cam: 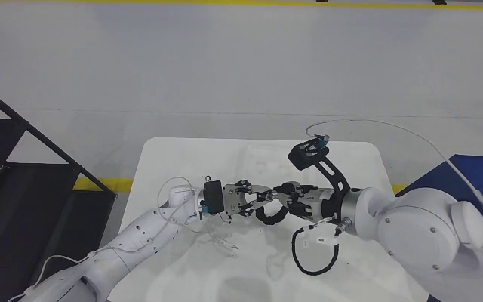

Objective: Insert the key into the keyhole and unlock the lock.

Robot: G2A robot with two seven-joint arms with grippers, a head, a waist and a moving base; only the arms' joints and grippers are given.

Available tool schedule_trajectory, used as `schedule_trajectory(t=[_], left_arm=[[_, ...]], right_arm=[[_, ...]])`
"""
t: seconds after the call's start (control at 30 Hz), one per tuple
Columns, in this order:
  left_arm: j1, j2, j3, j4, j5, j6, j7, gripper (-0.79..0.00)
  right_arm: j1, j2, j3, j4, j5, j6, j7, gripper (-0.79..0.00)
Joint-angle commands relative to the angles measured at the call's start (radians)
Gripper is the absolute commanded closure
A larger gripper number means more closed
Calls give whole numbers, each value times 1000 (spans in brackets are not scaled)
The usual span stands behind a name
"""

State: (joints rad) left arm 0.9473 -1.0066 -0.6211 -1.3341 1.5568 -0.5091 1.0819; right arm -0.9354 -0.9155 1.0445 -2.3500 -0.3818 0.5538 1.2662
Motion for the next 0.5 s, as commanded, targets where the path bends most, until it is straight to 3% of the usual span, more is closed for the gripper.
schedule_trajectory(t=[0.0,0.47], left_arm=[[2,-2,-3,-1,8,-5,-3,0],[12,-15,-24,3,42,-14,-5,0]], right_arm=[[2,2,-1,0,7,4,-4,0],[-1,22,-18,0,15,23,-23,0]])
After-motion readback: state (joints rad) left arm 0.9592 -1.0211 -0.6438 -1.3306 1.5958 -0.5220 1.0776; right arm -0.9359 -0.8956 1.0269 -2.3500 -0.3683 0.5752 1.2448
